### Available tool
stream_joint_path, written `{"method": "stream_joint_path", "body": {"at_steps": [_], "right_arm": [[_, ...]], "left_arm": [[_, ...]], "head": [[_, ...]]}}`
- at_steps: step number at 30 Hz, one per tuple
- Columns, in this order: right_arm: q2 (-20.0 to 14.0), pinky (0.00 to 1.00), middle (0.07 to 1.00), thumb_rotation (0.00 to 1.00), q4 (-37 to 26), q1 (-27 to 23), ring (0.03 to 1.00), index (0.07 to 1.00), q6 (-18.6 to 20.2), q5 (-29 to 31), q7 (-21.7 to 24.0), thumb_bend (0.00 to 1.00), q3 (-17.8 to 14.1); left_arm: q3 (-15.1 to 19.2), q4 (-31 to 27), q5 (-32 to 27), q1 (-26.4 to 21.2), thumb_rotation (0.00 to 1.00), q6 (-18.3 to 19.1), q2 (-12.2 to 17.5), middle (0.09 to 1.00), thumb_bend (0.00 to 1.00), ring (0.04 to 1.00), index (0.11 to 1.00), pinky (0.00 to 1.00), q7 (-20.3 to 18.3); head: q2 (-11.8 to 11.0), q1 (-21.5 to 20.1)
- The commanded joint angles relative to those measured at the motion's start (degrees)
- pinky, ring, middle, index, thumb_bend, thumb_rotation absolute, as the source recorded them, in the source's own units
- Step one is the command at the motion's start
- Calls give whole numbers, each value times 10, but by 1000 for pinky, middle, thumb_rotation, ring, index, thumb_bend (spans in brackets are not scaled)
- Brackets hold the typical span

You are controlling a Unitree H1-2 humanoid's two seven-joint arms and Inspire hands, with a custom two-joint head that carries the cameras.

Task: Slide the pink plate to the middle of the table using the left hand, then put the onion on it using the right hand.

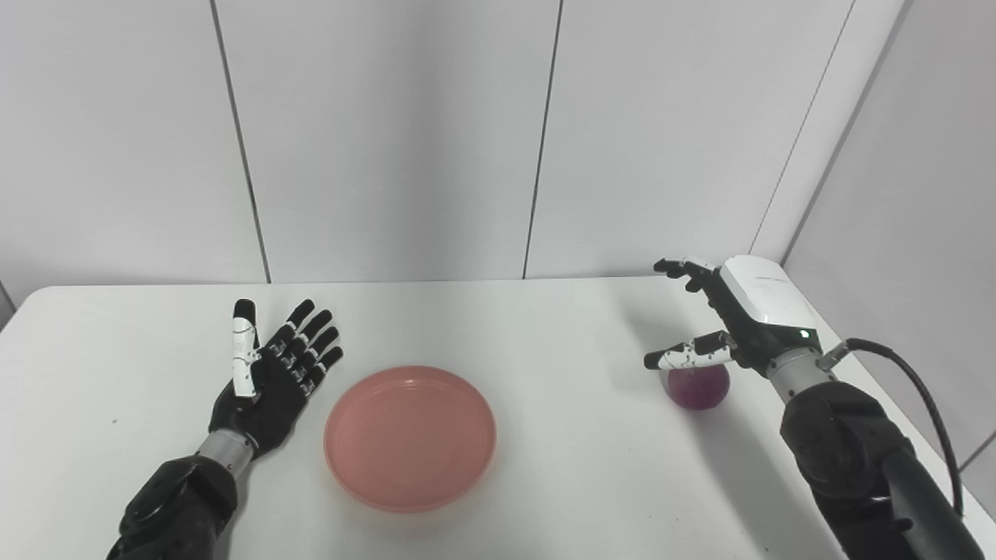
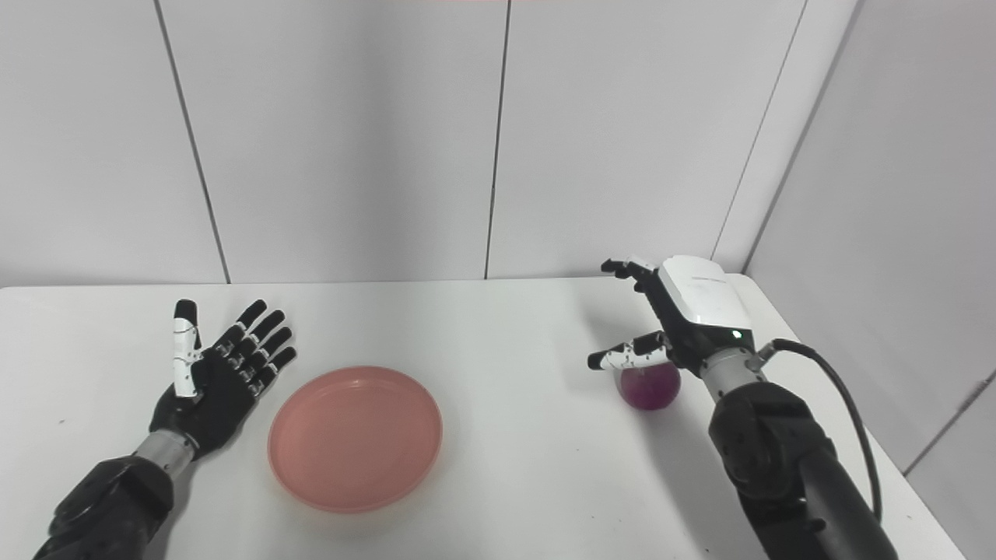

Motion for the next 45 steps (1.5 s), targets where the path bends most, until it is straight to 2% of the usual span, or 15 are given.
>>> {"method": "stream_joint_path", "body": {"at_steps": [1,7,13,20,28,36,45], "right_arm": [[-27,545,776,274,-9,-38,714,794,6,-19,34,1000,2],[-41,552,799,220,17,-63,747,816,30,-25,132,1000,18],[-46,559,813,152,59,-95,761,839,38,-40,200,1000,36],[-50,591,855,135,100,-127,802,844,68,-37,270,1000,46],[-56,660,873,149,140,-145,825,851,73,-30,293,1000,55],[-61,665,872,171,152,-142,825,845,78,-30,297,1000,64],[-57,655,866,209,146,-130,819,845,78,-34,308,1000,80]], "left_arm": [[-4,25,14,24,1000,39,5,976,766,1000,1000,1000,13],[-3,28,13,25,1000,39,3,976,765,1000,1000,1000,13],[-3,9,11,31,1000,48,0,979,765,1000,1000,1000,19],[-1,5,10,34,1000,52,-2,974,758,1000,1000,1000,22],[-1,3,9,36,1000,55,-2,973,758,1000,1000,1000,22],[0,2,9,35,1000,56,-2,975,758,1000,1000,1000,24],[-1,28,10,29,1000,43,1,974,762,1000,1000,1000,18]], "head": [[1,0],[0,2],[1,2],[1,4],[1,4],[3,4],[4,5]]}}
